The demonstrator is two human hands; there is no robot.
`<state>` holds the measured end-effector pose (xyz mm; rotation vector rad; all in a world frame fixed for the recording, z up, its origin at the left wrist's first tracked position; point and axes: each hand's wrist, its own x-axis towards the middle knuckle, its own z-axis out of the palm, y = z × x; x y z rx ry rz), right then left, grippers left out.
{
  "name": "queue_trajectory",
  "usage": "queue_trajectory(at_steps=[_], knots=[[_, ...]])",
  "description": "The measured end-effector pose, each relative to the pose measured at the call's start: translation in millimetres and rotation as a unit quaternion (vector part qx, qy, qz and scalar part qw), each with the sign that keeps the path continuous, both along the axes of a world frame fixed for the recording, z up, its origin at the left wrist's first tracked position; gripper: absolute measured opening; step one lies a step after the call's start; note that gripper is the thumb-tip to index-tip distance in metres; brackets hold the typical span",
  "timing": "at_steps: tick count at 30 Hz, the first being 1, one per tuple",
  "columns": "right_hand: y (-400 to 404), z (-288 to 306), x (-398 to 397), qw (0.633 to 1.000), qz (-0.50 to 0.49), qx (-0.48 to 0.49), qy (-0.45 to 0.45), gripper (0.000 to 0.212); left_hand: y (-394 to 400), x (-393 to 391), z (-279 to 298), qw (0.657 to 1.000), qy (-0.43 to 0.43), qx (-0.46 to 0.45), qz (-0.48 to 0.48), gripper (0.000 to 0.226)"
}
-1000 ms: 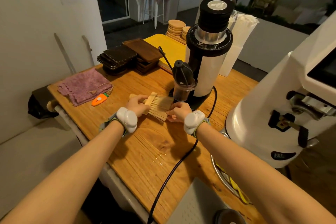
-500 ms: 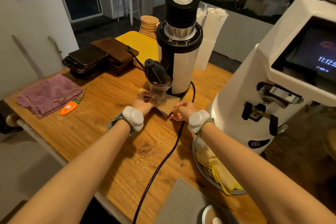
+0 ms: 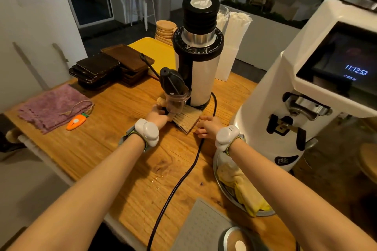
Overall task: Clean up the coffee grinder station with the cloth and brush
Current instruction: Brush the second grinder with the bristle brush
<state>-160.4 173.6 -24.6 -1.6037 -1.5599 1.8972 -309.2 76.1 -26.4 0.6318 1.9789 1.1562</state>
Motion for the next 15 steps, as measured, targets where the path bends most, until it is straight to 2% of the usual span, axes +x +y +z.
queue_trajectory(at_steps=[2,6,10,13,15], knots=[[-3,4,6,1.000,-0.001,-0.015,0.006,0.043,-6,4,2,1.000,-0.017,-0.008,0.005,0.050],[-8,11,20,1.000,0.015,0.019,-0.002,0.035,-14,10,3,0.998,-0.047,-0.038,0.028,0.067],[-21,20,46,0.999,0.027,0.030,-0.020,0.019,-34,32,9,0.994,-0.082,-0.072,0.025,0.040],[-24,22,58,0.997,0.040,0.045,-0.043,0.017,-42,40,8,0.994,-0.071,-0.086,-0.019,0.045],[-27,24,74,0.992,0.062,0.075,-0.075,0.025,-49,54,12,0.992,-0.074,-0.086,-0.047,0.045]])
